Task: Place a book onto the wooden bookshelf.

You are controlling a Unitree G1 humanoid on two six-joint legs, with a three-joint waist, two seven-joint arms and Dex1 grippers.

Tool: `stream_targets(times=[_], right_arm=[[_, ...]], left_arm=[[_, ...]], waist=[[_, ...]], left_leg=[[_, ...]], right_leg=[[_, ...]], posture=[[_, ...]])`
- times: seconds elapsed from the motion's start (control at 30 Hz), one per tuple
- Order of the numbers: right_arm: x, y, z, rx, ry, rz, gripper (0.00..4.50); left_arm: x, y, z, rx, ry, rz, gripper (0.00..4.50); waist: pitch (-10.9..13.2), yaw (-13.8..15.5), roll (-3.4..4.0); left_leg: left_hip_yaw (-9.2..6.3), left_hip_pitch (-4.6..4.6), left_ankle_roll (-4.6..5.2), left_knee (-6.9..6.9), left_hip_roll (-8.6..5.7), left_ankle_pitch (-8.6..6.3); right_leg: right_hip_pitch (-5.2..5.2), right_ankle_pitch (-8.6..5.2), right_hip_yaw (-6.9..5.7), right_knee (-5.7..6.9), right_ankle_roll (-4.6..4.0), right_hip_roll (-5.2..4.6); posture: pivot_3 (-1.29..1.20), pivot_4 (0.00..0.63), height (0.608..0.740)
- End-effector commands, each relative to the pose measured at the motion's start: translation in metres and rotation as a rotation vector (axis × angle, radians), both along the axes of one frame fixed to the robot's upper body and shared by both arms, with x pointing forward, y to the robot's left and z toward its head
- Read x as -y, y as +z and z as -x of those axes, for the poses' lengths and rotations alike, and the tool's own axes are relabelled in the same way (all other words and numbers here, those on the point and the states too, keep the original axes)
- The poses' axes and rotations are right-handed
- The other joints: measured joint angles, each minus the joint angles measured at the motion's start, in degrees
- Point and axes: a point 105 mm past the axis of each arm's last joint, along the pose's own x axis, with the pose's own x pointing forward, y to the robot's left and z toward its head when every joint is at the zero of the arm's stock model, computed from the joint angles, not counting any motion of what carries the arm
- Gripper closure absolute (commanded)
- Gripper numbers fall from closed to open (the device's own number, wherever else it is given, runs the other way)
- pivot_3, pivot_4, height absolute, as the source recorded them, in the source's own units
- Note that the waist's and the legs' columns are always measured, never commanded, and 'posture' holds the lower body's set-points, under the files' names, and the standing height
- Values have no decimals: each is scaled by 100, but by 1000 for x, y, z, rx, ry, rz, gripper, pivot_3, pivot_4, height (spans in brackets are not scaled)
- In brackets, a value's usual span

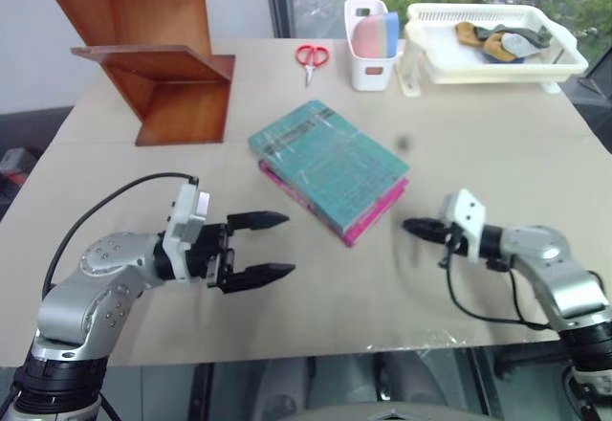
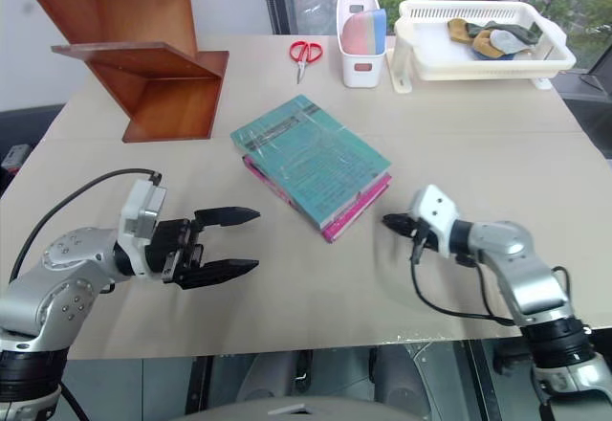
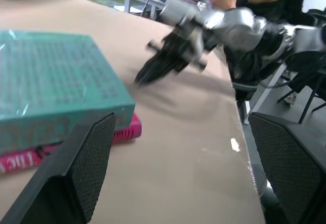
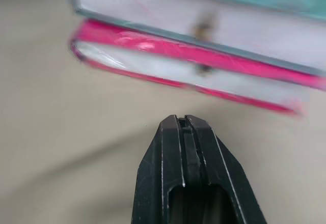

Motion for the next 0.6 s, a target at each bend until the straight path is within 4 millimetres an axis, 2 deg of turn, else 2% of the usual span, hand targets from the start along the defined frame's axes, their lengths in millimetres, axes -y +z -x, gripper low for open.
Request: stream_targets(times=[0.03, 0.13, 0.23, 0.33, 0.43, 0.6], right_arm=[[7, 34, -25, 163, -102, 38, 4464], [12, 46, -60, 247, -203, 78, 4464], [7, 56, -98, 291, -253, 74, 4464], [0, 60, -124, 300, -254, 79, 4464], [-15, 56, -135, 268, -182, 76, 4464], [-41, 42, -125, 210, 5, 80, 4464]], left_arm=[[-3, -4, -5, 15, 71, 1, 0], [-2, -10, -6, 9, 103, 1, 0], [0, -14, -5, 4, 135, 7, 0], [-2, -19, -2, -7, 168, 2, 0], [-8, -21, -1, -8, 213, -4, 0], [-17, -21, 7, 34, 258, -21, 0]], waist=[[0, -44, -2], [2, -85, 0], [2, -119, 0], [3, -152, 1], [5, -137, 3], [9, -145, 9]], left_leg=[[5, 5, 0, 1, 6, 0], [26, 17, -2, 11, 40, 1], [33, 19, -3, 15, 45, 2], [40, 15, -3, 14, 44, 1], [37, 10, -3, 10, 43, 1], [37, 9, -5, -5, 49, -1]], right_leg=[[1, 0, 5, 2, 0, 9], [-1, 1, 28, 6, -1, 47], [-2, 2, 35, 8, -3, 51], [-6, 3, 44, 7, -3, 51], [-8, 3, 41, 7, -4, 50], [-10, 2, 44, -4, -6, 48]], posture=[[0, 150, 740], [0, 150, 740], [0, 150, 740], [0, 150, 740], [0, 150, 740], [0, 150, 740]])
